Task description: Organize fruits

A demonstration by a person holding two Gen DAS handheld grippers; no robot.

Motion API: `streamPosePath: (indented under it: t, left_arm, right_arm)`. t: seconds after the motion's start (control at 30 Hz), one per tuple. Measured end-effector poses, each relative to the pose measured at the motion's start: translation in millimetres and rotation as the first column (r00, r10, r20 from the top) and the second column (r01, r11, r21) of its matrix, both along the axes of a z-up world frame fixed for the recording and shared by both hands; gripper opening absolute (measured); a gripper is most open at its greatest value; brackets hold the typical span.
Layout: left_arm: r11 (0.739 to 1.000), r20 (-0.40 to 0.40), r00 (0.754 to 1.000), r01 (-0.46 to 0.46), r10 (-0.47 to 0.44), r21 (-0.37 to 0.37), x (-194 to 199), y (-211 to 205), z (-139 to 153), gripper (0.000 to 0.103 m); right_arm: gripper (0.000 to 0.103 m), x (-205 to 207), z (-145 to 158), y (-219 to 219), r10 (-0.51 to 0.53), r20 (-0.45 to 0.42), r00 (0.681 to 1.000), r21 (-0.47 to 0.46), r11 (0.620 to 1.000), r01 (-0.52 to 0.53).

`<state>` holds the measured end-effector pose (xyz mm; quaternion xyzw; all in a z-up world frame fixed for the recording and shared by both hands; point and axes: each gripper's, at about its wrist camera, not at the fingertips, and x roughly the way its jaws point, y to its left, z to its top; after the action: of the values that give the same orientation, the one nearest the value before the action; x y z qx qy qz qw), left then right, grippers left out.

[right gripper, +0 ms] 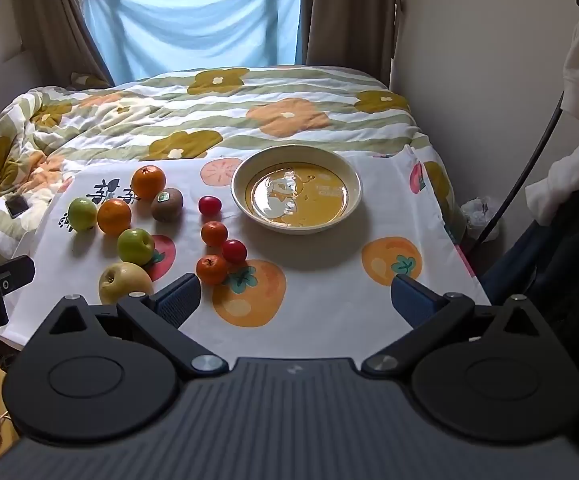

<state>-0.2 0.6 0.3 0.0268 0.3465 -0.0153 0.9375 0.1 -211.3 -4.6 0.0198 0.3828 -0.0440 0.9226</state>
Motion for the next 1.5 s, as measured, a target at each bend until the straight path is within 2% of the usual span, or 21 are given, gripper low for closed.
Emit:
streamPosePath:
  t: [0.17, 0.9, 1.5]
  left_arm:
    - [1.000, 0.026, 1.000, -0.005, 0.004, 0.004, -3.3, 2.2, 1.1, 0.103]
    - [0.999, 0.008, 1.000, -0.014, 0.013, 0.037, 1.0, 4.0, 1.0, 0.103]
    - [1.000, 0.010, 1.000, -0.007, 0.007, 0.030, 4.1, 2.1, -0.3, 0.103]
  right_arm:
    - [0.103, -0.1, -0.5, 1.0, 0.000, 0.008, 1.000, 0.002, 1.000, 0.000]
    - [0.103, 3.5, -1.6, 6.4, 0.029, 0.003, 1.000, 0.006, 1.000, -0.029]
    - [0.103, 5.9, -3.1, 8.2, 0.031, 0.000, 1.000, 0.006, 1.000, -0.031]
